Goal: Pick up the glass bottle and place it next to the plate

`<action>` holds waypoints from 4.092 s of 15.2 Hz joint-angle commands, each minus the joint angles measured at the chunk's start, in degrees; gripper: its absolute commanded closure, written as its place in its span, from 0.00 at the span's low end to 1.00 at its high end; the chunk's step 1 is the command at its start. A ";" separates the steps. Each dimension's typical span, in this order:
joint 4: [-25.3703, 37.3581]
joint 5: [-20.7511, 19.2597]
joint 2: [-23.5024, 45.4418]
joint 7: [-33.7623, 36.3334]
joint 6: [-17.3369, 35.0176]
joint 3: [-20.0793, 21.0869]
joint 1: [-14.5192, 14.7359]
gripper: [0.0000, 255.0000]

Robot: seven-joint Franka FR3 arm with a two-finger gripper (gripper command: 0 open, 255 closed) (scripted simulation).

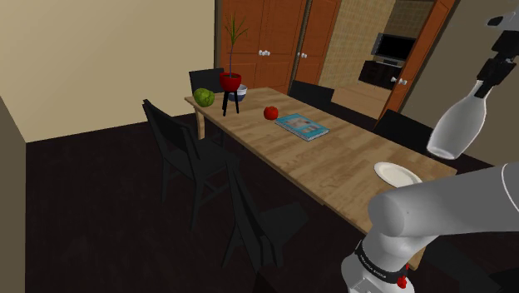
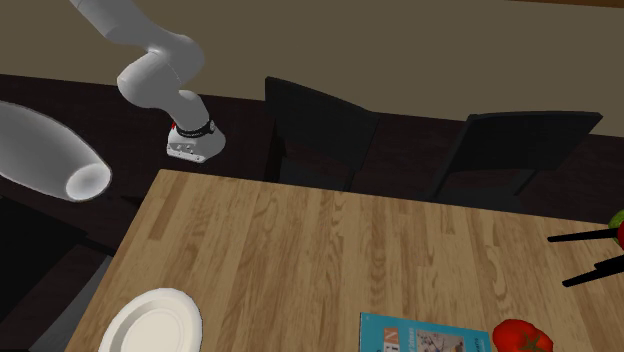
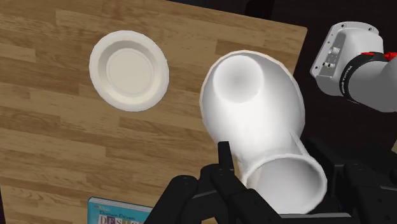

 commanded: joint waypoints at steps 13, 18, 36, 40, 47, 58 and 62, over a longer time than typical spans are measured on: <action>-15.57 -2.59 -6.76 2.21 9.07 -0.10 -2.37 1.00; -20.50 -3.55 -8.53 2.80 12.31 -0.67 -3.08 1.00; -35.90 -7.62 -12.55 4.32 24.08 -4.50 -5.21 1.00; -38.87 -8.68 -12.91 4.58 26.80 -5.72 -5.57 1.00; -43.69 -10.68 -13.00 4.97 31.72 -8.20 -6.09 1.00; -49.43 -13.69 -11.89 5.45 38.87 -12.32 -6.39 1.00; -49.42 -13.70 -11.88 5.45 38.88 -12.33 -6.38 1.00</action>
